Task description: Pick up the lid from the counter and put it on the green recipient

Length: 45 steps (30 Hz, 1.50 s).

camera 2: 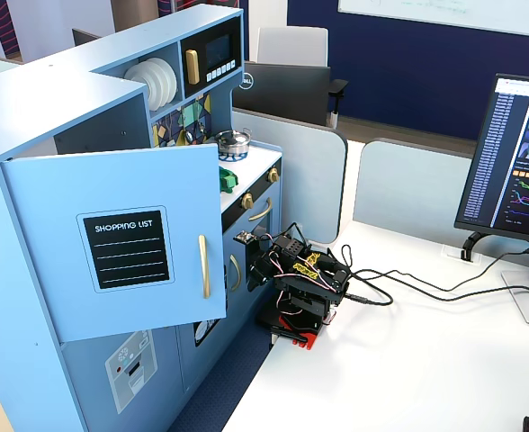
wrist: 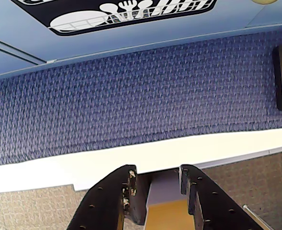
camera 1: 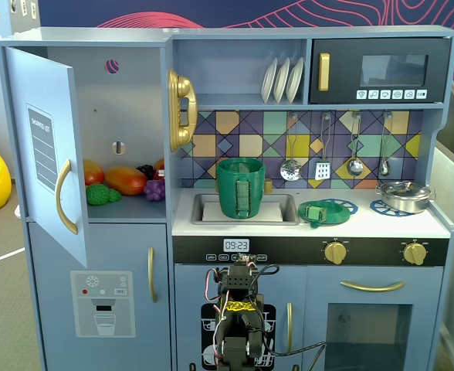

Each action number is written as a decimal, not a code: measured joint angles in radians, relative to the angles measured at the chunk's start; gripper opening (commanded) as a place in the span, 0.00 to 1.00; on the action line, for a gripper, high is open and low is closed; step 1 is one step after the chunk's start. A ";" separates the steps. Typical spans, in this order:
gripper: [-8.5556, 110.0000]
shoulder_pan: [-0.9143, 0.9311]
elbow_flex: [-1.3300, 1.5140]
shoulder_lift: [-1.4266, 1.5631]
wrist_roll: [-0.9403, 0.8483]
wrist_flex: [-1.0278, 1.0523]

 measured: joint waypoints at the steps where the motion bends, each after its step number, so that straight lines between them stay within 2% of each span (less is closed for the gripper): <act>1: 0.07 0.000 0.000 0.000 0.000 0.000; 18: 0.07 0.117 0.012 -0.006 0.015 -0.037; 25: 0.07 0.279 -0.341 -0.282 -0.040 -0.207; 30: 0.07 0.436 -0.586 -0.445 -0.107 -0.433; 38: 0.15 0.532 -0.465 -0.472 -0.169 -1.131; 43: 0.24 0.537 -0.460 -0.505 -0.172 -1.224; 45: 0.32 0.546 -0.460 -0.511 -0.163 -1.232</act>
